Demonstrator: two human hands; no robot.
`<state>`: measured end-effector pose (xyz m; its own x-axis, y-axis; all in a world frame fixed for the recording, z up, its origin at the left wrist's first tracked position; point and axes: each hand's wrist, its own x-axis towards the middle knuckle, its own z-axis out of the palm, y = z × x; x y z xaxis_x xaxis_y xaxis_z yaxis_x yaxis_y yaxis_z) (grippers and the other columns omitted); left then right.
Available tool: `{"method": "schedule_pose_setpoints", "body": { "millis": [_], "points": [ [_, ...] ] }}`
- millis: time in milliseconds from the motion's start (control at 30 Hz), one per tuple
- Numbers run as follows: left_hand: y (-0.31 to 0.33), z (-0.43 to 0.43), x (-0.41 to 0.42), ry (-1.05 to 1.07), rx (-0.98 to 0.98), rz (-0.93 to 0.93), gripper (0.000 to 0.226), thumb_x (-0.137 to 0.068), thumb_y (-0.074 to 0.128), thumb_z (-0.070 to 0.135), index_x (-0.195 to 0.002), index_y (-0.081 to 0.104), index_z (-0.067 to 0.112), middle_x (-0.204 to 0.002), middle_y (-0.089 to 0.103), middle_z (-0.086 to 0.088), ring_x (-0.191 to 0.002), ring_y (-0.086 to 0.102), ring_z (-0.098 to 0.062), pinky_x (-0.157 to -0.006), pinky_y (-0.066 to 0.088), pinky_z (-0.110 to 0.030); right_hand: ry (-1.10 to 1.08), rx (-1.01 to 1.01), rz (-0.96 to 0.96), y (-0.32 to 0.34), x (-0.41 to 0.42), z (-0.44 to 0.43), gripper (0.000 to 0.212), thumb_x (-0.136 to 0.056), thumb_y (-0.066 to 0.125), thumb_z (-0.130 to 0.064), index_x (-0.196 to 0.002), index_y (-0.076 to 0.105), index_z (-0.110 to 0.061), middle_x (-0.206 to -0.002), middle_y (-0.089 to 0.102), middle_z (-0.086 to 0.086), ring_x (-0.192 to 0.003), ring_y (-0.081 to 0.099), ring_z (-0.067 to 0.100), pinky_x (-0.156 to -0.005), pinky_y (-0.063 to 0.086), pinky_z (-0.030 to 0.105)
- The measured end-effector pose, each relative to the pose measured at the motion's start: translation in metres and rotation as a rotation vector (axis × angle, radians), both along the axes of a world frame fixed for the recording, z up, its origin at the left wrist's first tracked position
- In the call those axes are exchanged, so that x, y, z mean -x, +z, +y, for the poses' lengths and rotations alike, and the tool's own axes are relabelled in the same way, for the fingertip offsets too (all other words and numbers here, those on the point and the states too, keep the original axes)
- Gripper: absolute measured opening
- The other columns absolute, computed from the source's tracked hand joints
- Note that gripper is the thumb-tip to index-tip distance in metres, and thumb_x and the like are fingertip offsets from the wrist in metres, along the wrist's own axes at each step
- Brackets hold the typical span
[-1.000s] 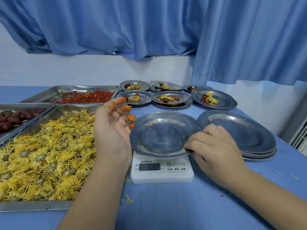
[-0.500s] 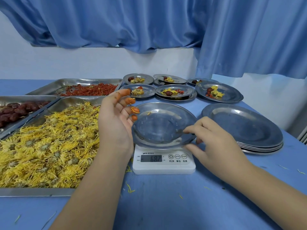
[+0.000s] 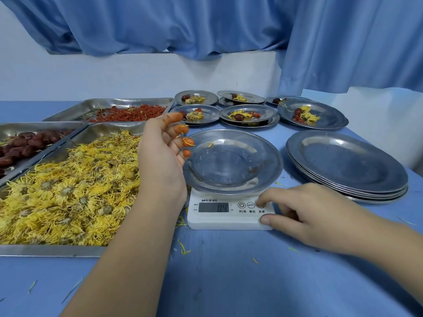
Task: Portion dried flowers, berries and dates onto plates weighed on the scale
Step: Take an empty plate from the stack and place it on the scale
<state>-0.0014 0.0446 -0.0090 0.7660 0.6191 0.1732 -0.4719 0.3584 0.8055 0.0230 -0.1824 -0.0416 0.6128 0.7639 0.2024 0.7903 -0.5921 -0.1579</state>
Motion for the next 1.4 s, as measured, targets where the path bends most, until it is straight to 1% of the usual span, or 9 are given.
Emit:
{"method": "schedule_pose_setpoints", "body": {
  "millis": [167, 467, 600, 733, 967, 1033, 1133, 1300, 1400],
  "points": [
    [0.0, 0.0, 0.0, 0.008, -0.007, 0.0, 0.025, -0.095, 0.042, 0.023, -0.085, 0.065, 0.018, -0.069, 0.06, 0.004, -0.057, 0.052, -0.009, -0.054, 0.038, -0.023, -0.04, 0.021, 0.022, 0.001, 0.004, 0.001, 0.042, -0.08, 0.033, -0.068, -0.106, 0.053, -0.041, -0.071, 0.05, -0.04, -0.059, 0.049, -0.002, -0.051, 0.028, 0.019],
    [-0.002, 0.002, -0.001, 0.002, -0.02, -0.018, 0.023, -0.093, 0.044, 0.023, -0.087, 0.065, 0.018, -0.07, 0.061, 0.004, -0.057, 0.053, -0.01, -0.054, 0.039, -0.023, -0.188, -0.101, 0.152, 0.003, 0.011, 0.015, 0.036, -0.076, 0.048, -0.066, -0.082, 0.058, -0.032, -0.055, 0.052, -0.017, -0.055, 0.046, 0.004, -0.046, 0.029, 0.027],
    [-0.003, 0.001, -0.002, -0.005, -0.022, -0.028, 0.02, -0.089, 0.047, 0.024, -0.088, 0.065, 0.017, -0.068, 0.062, 0.004, -0.056, 0.053, -0.01, -0.055, 0.039, -0.025, -0.21, -0.116, 0.168, 0.003, 0.012, 0.019, 0.039, -0.074, 0.049, -0.067, -0.078, 0.057, -0.029, -0.054, 0.051, -0.015, -0.054, 0.045, 0.005, -0.047, 0.028, 0.027],
    [-0.004, 0.0, -0.003, -0.014, -0.039, -0.018, 0.02, -0.079, 0.05, 0.028, -0.087, 0.065, 0.016, -0.065, 0.061, 0.005, -0.052, 0.052, -0.009, -0.052, 0.037, -0.024, -0.222, -0.127, 0.145, 0.001, 0.012, 0.021, 0.04, -0.074, 0.049, -0.067, -0.075, 0.056, -0.028, -0.054, 0.051, -0.016, -0.053, 0.045, 0.005, -0.046, 0.027, 0.027],
    [-0.004, 0.001, -0.004, -0.007, -0.057, 0.006, 0.018, -0.089, 0.048, 0.021, -0.087, 0.065, 0.017, -0.065, 0.062, 0.005, -0.05, 0.051, -0.008, -0.052, 0.036, -0.023, -0.178, -0.14, 0.025, -0.004, 0.013, 0.014, 0.037, -0.076, 0.046, -0.065, -0.074, 0.061, -0.031, -0.051, 0.049, -0.013, -0.048, 0.043, 0.008, -0.045, 0.026, 0.026],
    [-0.005, 0.001, -0.004, -0.002, -0.058, 0.0, 0.018, -0.09, 0.048, 0.02, -0.086, 0.065, 0.017, -0.066, 0.062, 0.004, -0.05, 0.05, -0.008, -0.052, 0.036, -0.023, -0.123, -0.148, -0.111, -0.008, 0.015, 0.013, 0.034, -0.082, 0.048, -0.059, -0.073, 0.064, -0.03, -0.04, 0.035, -0.009, -0.039, 0.032, 0.001, -0.044, 0.025, 0.024],
    [-0.005, 0.002, -0.005, 0.009, -0.065, -0.013, 0.019, -0.09, 0.047, 0.021, -0.086, 0.065, 0.017, -0.065, 0.061, 0.005, -0.051, 0.05, -0.008, -0.05, 0.036, -0.022, -0.082, -0.233, -0.17, -0.007, 0.019, 0.017, 0.034, -0.083, 0.044, -0.052, -0.071, 0.064, -0.028, -0.042, 0.02, -0.019, -0.042, 0.025, -0.006, -0.042, 0.028, 0.02],
    [-0.004, 0.003, -0.005, 0.004, -0.065, -0.03, 0.019, -0.081, 0.05, 0.026, -0.087, 0.066, 0.017, -0.069, 0.062, 0.002, -0.052, 0.05, -0.009, -0.05, 0.036, -0.023, -0.208, -0.268, -0.152, -0.012, 0.011, 0.023, 0.028, -0.082, 0.049, -0.052, -0.08, 0.059, -0.026, -0.04, 0.029, -0.013, -0.042, 0.035, 0.002, -0.044, 0.029, 0.025],
    [-0.002, 0.002, -0.004, -0.001, -0.059, -0.013, 0.021, -0.074, 0.052, 0.029, -0.084, 0.067, 0.017, -0.068, 0.061, 0.001, -0.05, 0.05, -0.009, -0.049, 0.036, -0.022, -0.22, -0.307, -0.133, -0.01, 0.01, 0.017, 0.024, -0.081, 0.05, -0.05, -0.07, 0.052, -0.029, -0.04, 0.035, -0.008, -0.042, 0.04, 0.003, -0.044, 0.035, 0.028]
  ]
}}
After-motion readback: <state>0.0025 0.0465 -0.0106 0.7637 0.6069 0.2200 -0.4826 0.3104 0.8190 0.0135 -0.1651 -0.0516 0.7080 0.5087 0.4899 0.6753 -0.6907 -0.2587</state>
